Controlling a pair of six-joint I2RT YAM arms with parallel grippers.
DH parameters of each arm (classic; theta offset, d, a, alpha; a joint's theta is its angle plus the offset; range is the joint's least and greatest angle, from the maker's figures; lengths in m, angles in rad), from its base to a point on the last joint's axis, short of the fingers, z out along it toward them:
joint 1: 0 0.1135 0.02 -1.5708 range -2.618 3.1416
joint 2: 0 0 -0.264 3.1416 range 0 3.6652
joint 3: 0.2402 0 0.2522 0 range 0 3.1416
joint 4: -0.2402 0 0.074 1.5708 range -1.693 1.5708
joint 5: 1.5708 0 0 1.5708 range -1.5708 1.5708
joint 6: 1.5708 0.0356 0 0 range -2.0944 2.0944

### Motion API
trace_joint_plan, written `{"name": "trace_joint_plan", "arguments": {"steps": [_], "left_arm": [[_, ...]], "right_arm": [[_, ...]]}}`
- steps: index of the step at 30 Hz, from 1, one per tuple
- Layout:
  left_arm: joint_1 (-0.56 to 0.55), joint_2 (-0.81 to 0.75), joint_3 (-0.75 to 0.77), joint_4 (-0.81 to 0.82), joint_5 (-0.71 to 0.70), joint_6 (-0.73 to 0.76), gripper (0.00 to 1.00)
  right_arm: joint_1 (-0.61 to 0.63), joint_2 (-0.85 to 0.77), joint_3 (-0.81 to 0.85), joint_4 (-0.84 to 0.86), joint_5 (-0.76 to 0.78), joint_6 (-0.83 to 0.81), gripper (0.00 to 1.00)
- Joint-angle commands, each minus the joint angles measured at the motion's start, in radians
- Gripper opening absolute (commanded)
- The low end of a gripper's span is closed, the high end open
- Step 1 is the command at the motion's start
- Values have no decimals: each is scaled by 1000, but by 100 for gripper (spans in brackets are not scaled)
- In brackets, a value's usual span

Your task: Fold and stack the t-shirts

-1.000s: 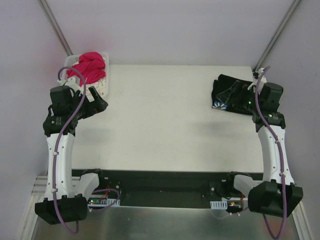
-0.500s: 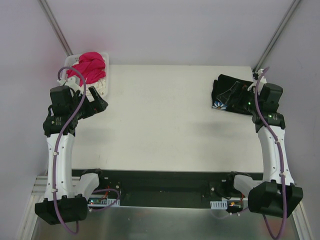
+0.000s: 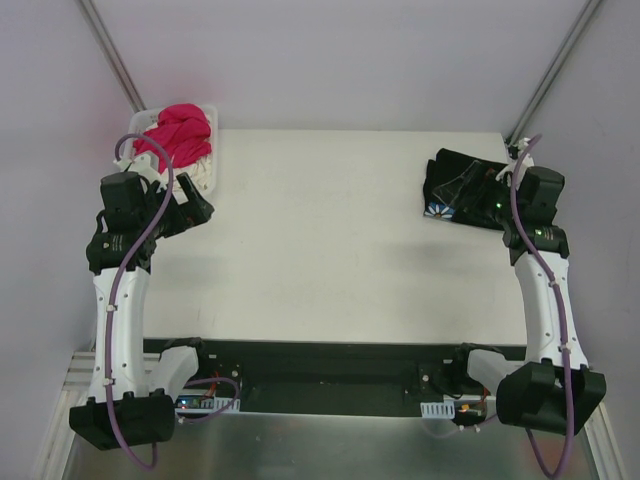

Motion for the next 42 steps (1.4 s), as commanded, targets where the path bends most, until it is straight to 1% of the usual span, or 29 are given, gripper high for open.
{"name": "trace_joint_plan", "arguments": {"steps": [1,2,6,16,21,24,26,31,33,39,42], "left_arm": [[-15,-28,-11,25,-52,36,99],[-18,-31,-11,25,-68,39,99],[-29,-34,-13,24,-79,45,99],[-46,-40,-19,25,-72,48,99],[-74,-53,-20,25,-99,57,99],[-77,-53,-26,25,-102,56,99],[-75,-34,-25,26,-104,50,99],[-75,-25,-8,27,-104,44,99],[-77,-28,-3,24,-105,39,99],[-75,-45,-29,35,-58,27,99],[-77,-57,-43,38,-30,30,99]], "right_arm": [[7,3,6,24,45,48,96],[7,3,12,14,74,61,96],[7,10,40,-16,102,95,96],[8,-3,31,-6,67,58,96],[7,-5,46,-12,66,23,96],[7,-12,40,25,7,17,96],[7,-23,8,91,-34,28,96],[7,-13,8,112,9,66,96],[7,-8,6,120,-2,81,96],[7,-16,-6,119,-25,60,96],[7,-19,-2,97,-7,43,96]]}}
